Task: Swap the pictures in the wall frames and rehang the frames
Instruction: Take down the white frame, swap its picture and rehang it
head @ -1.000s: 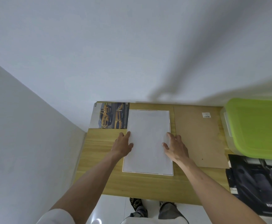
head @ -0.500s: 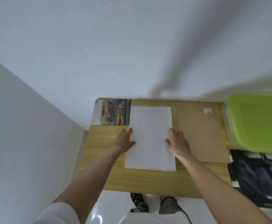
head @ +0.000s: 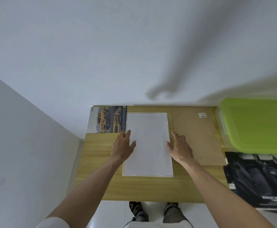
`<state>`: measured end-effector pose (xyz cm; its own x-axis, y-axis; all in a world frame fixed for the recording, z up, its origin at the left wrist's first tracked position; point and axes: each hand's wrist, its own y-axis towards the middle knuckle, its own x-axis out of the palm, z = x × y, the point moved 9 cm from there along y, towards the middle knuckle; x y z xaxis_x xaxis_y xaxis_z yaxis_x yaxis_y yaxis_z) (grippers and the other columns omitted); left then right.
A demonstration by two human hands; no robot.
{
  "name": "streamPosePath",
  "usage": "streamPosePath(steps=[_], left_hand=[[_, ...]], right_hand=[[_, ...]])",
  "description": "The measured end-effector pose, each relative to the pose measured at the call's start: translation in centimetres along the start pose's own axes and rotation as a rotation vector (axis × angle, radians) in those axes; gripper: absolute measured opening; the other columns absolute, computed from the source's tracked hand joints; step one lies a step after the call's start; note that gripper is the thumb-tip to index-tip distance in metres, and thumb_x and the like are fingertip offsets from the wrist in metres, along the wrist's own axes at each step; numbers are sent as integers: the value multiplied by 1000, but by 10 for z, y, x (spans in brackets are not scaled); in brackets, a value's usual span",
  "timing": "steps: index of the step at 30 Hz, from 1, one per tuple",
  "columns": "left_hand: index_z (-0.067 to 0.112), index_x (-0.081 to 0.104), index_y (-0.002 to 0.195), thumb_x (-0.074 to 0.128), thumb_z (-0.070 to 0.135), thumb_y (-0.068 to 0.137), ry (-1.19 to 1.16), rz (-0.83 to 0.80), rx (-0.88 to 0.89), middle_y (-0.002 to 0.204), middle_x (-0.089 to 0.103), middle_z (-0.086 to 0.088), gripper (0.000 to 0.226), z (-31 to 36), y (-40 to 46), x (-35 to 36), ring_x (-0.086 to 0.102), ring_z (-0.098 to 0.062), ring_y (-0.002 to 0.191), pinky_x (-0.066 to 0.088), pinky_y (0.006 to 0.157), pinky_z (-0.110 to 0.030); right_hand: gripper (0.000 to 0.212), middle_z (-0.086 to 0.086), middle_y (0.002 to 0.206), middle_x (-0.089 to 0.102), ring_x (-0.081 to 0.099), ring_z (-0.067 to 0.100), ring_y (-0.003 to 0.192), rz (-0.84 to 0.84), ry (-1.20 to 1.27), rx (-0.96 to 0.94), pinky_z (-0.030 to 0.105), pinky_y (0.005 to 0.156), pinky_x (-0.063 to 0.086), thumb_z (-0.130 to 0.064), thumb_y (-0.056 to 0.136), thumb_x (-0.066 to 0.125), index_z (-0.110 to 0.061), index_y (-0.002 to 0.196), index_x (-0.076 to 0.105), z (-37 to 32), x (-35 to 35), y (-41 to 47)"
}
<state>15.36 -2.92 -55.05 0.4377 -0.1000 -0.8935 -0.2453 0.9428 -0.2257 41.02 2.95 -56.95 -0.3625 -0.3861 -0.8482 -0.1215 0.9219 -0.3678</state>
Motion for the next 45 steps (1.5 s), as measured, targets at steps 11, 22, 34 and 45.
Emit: streamPosePath(steps=[11, 22, 34, 45], left_hand=[[15, 39, 147, 51, 34, 99, -201, -153, 125, 135, 46, -8, 53, 177, 8, 63, 57, -27, 116, 49, 98, -40], [3, 43, 137, 61, 23, 87, -491, -230, -387, 134, 47, -11, 56, 195, 3, 116, 55, -30, 113, 51, 90, -37], [13, 70, 105, 67, 0, 80, -933, -179, -499, 97, 73, -6, 28, 195, 4, 98, 72, -24, 89, 61, 76, -38], [14, 64, 115, 65, 2, 87, -1103, -195, -497, 107, 70, -10, 31, 101, -9, 52, 67, -26, 97, 56, 85, -41]], right_hand=[[55, 15, 150, 32, 38, 32, 135, 90, -47, 189, 43, 100, 45, -33, 99, 49, -19, 150, 31, 125, -75, 15], [55, 21, 144, 33, 37, 37, 131, -47, -91, 215, 44, 99, 46, -29, 97, 52, -15, 146, 30, 166, -62, 14], [63, 24, 137, 48, 43, 45, 126, 27, 184, 336, 51, 102, 44, -34, 88, 57, -6, 142, 41, 178, -75, 23], [67, 6, 128, 63, 61, 22, 106, -210, 836, 294, 30, 79, 49, -3, 80, 75, -15, 142, 51, 129, -60, 10]])
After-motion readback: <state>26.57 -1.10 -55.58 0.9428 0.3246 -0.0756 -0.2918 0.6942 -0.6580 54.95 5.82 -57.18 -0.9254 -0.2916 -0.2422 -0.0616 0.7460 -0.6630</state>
